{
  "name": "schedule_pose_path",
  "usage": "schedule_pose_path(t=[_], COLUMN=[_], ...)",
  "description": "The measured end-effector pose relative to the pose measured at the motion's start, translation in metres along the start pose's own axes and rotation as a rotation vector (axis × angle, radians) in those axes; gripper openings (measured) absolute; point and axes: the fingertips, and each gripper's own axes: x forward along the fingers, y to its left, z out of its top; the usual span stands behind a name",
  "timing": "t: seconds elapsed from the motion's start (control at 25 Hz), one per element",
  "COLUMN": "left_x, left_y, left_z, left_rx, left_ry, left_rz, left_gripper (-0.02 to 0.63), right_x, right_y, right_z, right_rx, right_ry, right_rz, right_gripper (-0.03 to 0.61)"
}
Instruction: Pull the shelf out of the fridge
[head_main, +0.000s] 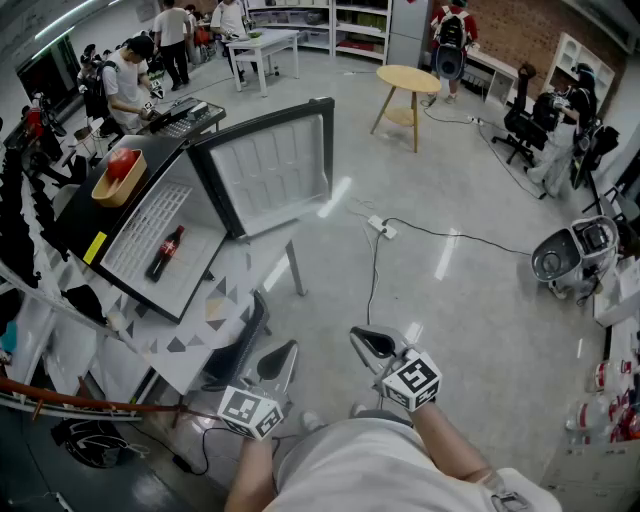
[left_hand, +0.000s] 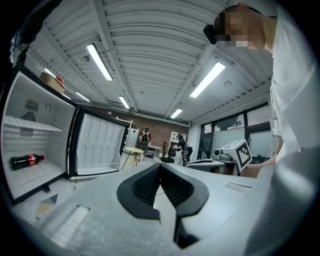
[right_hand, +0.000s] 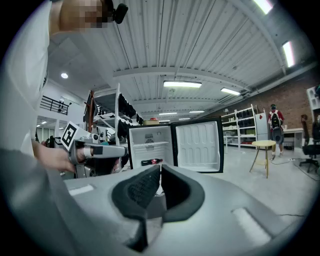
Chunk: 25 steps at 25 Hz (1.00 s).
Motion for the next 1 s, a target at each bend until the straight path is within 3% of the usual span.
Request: schedule_pose_path(t=[0.48,1.0], left_x=[-0.019,-0.053], left_y=[0.028,0.086], left_z=[-0.002,-0.016], left_rx=[-0.014,-0.039], left_ry=[0.008,0.018], left_rz=[0.0,0.017], left_gripper=[0.006,0.006], right_x=[0.031,0.073], right_y=[0.022,0.031], right_z=[0.0,-0.012], right_rx=[0.005,0.107], right_ry=[0.004,-0.007], right_rz=[0.013,-0.066], right_gripper=[0.005,0.005])
